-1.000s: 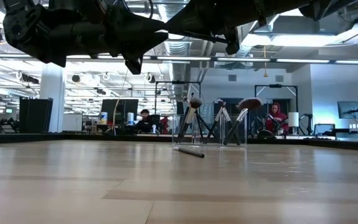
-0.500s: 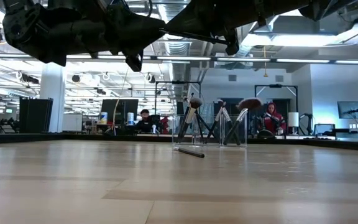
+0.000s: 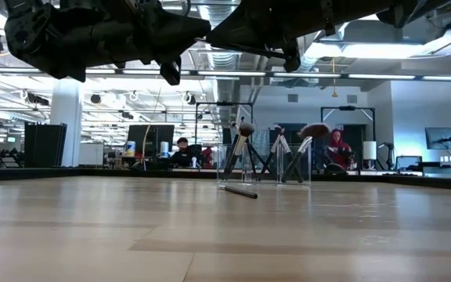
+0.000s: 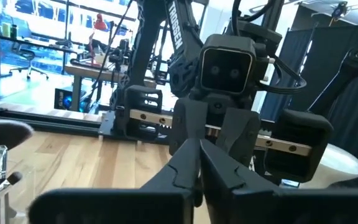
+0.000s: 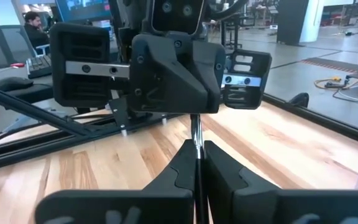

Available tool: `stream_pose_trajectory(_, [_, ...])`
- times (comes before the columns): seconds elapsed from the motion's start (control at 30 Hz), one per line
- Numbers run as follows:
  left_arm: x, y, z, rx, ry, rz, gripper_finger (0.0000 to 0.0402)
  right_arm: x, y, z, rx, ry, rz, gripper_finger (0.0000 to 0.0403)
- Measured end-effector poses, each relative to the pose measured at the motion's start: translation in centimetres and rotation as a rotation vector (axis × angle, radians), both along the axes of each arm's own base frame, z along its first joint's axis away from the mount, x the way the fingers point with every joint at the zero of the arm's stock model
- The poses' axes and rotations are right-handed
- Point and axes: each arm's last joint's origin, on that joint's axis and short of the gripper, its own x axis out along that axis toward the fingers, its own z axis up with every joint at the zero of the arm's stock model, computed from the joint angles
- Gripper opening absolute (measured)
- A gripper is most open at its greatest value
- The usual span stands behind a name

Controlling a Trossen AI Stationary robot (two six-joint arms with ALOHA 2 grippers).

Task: Put items in baskets/containers
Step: Put the black eyeshadow brush into the transparent organizer

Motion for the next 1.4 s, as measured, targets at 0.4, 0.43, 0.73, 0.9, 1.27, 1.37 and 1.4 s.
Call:
stream_pose_trajectory(0.4, [-0.02, -0.05, -0.14, -0.002, 0.012, -0.008, 0.0109, 0.0, -0.08, 0.51, -0.031, -0.03, -0.031, 0.0006])
stream_pose_trajectory(0.43, [-0.02, -0.05, -0.14, -0.003, 0.013, -0.008, 0.0112, 0.0, -0.08, 0.59, -0.036, -0.034, -0.031, 0.0006])
stream_pose_trajectory(0.73, [-0.01, 0.02, -0.1, 0.016, 0.004, 0.018, 0.0106, 0.01, -0.08, 0.68, -0.049, -0.036, -0.029, 0.0006])
stream_pose_trajectory(0.9, [-0.01, 0.04, -0.04, 0.015, -0.002, 0.024, 0.0082, 0.03, -0.16, 0.69, -0.049, -0.036, -0.031, 0.0006])
stream_pose_trajectory(1.27, [-0.02, 0.08, -0.01, 0.014, -0.006, 0.029, 0.0015, 0.24, -0.73, 0.66, -0.051, -0.032, -0.036, 0.0031])
stream_pose_trajectory(1.37, [-0.02, 0.09, -0.02, 0.02, -0.006, 0.036, 0.0011, 0.23, -0.74, 0.71, -0.072, -0.025, -0.04, 0.0049])
stream_pose_trajectory(1.4, [-0.01, 0.11, -0.02, 0.026, -0.008, 0.049, 0.001, 0.19, -0.77, 0.81, -0.095, -0.015, -0.042, 0.0056])
